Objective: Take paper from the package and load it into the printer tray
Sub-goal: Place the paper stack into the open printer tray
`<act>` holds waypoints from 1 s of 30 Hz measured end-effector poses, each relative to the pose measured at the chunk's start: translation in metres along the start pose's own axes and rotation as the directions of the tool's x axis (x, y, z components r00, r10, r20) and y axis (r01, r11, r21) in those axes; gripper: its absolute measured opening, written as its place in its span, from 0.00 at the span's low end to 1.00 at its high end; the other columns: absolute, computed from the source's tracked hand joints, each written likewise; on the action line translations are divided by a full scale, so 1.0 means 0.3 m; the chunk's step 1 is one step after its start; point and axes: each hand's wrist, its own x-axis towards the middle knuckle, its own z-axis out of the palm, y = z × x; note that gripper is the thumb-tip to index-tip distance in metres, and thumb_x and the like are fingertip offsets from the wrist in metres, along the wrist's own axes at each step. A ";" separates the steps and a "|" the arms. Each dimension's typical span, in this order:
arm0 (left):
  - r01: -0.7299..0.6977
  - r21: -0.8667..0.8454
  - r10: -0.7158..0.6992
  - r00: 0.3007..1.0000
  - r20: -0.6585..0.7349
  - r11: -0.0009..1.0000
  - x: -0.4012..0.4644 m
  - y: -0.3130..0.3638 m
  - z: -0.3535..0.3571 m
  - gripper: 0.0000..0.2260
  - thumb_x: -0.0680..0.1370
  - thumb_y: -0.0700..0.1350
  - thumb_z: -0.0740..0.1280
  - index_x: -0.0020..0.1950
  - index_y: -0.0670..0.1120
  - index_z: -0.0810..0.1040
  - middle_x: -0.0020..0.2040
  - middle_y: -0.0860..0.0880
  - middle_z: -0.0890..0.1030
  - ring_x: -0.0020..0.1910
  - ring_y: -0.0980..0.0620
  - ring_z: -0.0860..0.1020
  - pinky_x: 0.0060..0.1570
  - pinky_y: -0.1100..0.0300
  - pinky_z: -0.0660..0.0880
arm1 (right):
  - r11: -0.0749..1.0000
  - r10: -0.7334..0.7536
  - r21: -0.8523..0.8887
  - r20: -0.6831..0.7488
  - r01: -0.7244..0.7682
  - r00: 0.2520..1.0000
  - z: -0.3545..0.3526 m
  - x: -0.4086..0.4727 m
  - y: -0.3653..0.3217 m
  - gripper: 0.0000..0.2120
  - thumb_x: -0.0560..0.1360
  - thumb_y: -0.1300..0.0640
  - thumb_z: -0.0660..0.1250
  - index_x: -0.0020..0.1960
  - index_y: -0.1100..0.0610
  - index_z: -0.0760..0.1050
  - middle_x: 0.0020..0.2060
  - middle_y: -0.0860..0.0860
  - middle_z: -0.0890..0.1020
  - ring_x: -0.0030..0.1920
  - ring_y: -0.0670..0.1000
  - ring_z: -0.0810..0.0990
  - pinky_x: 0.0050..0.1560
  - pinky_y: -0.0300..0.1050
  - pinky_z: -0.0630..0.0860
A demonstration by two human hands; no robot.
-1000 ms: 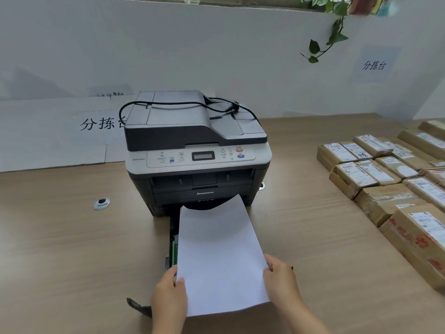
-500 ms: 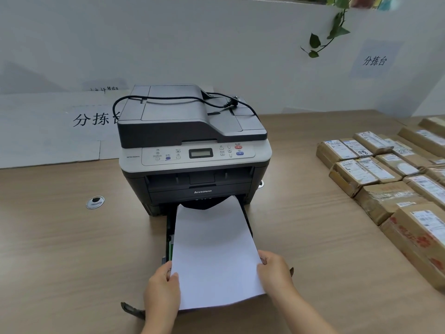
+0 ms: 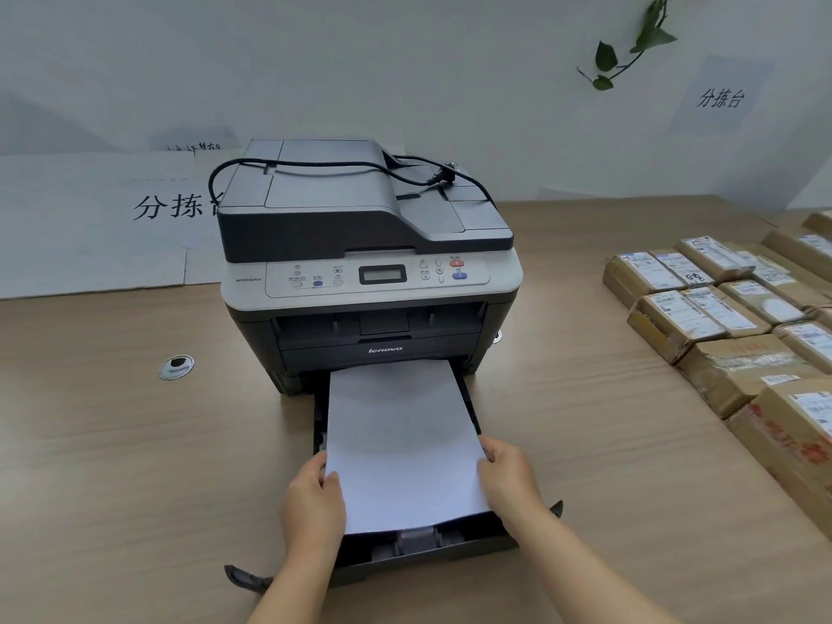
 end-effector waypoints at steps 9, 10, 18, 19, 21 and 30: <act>0.018 0.083 -0.019 1.000 0.016 0.996 0.034 -0.040 0.034 0.18 0.80 0.38 0.57 0.70 0.43 0.71 0.65 0.42 0.78 0.59 0.39 0.77 0.56 0.49 0.74 | 0.997 0.019 -0.074 -0.042 -0.022 0.999 0.025 0.032 0.046 0.26 0.72 0.72 0.51 0.60 0.55 0.78 0.50 0.52 0.85 0.48 0.56 0.82 0.37 0.38 0.73; 0.017 0.097 -0.019 1.000 0.020 0.995 0.036 -0.041 0.036 0.18 0.80 0.38 0.57 0.70 0.42 0.71 0.66 0.41 0.77 0.59 0.38 0.77 0.57 0.50 0.74 | 0.995 0.019 -0.098 -0.049 -0.024 0.999 0.024 0.036 0.048 0.25 0.73 0.71 0.52 0.61 0.56 0.78 0.52 0.52 0.84 0.48 0.56 0.81 0.39 0.39 0.73; -0.046 0.191 0.036 0.998 0.058 0.980 0.056 -0.048 0.053 0.19 0.79 0.35 0.55 0.70 0.41 0.70 0.66 0.38 0.76 0.57 0.37 0.76 0.49 0.54 0.72 | 0.961 -0.047 -0.274 -0.071 0.026 0.996 0.036 0.045 0.035 0.23 0.74 0.73 0.52 0.60 0.60 0.77 0.46 0.56 0.82 0.37 0.53 0.74 0.27 0.31 0.65; -0.051 0.201 0.040 0.997 0.058 0.978 0.055 -0.044 0.055 0.20 0.80 0.34 0.55 0.71 0.40 0.69 0.66 0.37 0.75 0.58 0.37 0.75 0.48 0.56 0.70 | 0.958 -0.053 -0.286 -0.071 0.030 0.996 0.040 0.046 0.034 0.23 0.74 0.73 0.51 0.61 0.59 0.77 0.47 0.56 0.82 0.39 0.54 0.74 0.29 0.35 0.66; -0.067 0.231 0.053 0.996 0.068 0.971 0.047 -0.037 0.059 0.20 0.80 0.33 0.54 0.71 0.39 0.68 0.67 0.36 0.74 0.61 0.37 0.74 0.50 0.59 0.68 | 0.948 -0.073 -0.314 -0.076 0.046 0.994 0.048 0.044 0.039 0.24 0.74 0.73 0.51 0.62 0.57 0.76 0.47 0.56 0.82 0.40 0.54 0.74 0.32 0.39 0.67; -0.163 0.387 0.117 0.983 0.140 0.908 0.046 -0.024 0.068 0.19 0.78 0.29 0.54 0.68 0.35 0.71 0.64 0.37 0.75 0.60 0.41 0.74 0.49 0.63 0.61 | 0.856 -0.169 -0.504 -0.062 0.115 0.984 0.074 0.067 0.045 0.21 0.74 0.73 0.54 0.63 0.59 0.72 0.47 0.58 0.82 0.43 0.57 0.80 0.41 0.46 0.77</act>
